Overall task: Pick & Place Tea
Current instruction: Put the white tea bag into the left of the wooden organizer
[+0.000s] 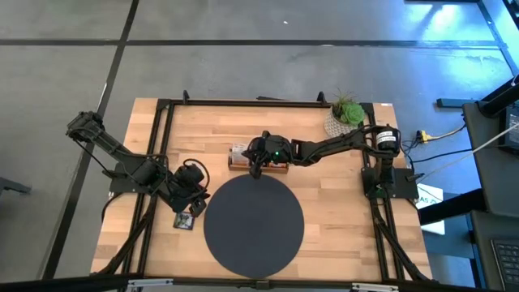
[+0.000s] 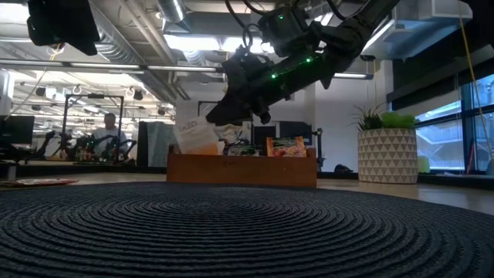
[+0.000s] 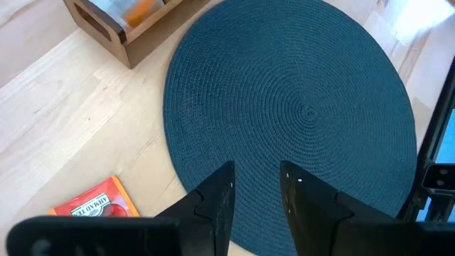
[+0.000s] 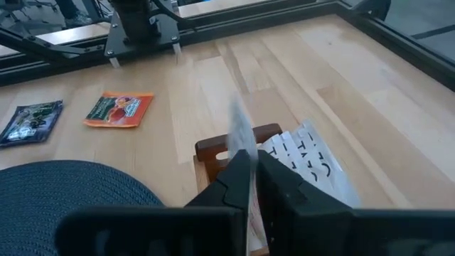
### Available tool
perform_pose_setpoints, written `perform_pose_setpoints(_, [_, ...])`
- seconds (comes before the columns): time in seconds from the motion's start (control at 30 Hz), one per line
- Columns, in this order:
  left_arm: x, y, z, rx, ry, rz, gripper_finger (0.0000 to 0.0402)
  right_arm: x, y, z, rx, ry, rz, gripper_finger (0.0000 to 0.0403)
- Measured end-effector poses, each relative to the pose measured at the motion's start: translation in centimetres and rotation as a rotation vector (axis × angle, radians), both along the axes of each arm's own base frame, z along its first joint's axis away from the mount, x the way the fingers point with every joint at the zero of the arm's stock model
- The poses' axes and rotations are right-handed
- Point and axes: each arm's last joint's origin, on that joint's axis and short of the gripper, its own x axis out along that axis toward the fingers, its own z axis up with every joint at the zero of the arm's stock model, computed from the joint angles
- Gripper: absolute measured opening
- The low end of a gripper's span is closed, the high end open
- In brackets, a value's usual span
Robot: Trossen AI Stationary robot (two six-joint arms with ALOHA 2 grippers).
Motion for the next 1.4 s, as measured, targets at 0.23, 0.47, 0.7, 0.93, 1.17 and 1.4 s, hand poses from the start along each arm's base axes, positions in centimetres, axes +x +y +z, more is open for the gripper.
perform_pose_setpoints(0.23, [0.0,0.0,0.0,0.0,0.0,0.0,0.0108,0.0,-0.2,0.0,0.017,-0.009,-0.081,0.0053])
perform_pose_setpoints(0.47, [0.0,0.0,0.0,0.001,0.0,-0.001,0.0105,-0.1,-0.7,0.0,0.037,-0.001,0.075,0.0055])
perform_pose_setpoints(0.7, [0.0,0.1,0.0,0.179,0.021,-0.193,0.0104,-0.6,-2.6,-0.4,0.193,0.021,0.106,0.0056])
perform_pose_setpoints(0.93, [0.0,0.1,0.0,0.2,0.024,-0.219,0.0109,0.8,-3.0,2.0,0.145,0.097,0.171,0.0099])
perform_pose_setpoints(1.17, [0.1,0.0,0.1,0.192,0.015,-0.212,0.0107,1.7,-5.0,7.0,0.237,0.244,0.097,0.0169])
perform_pose_setpoints(1.4, [0.1,0.1,0.1,0.24,0.002,-0.204,0.0107,0.6,-8.4,10.3,0.376,0.304,0.084,0.0169])
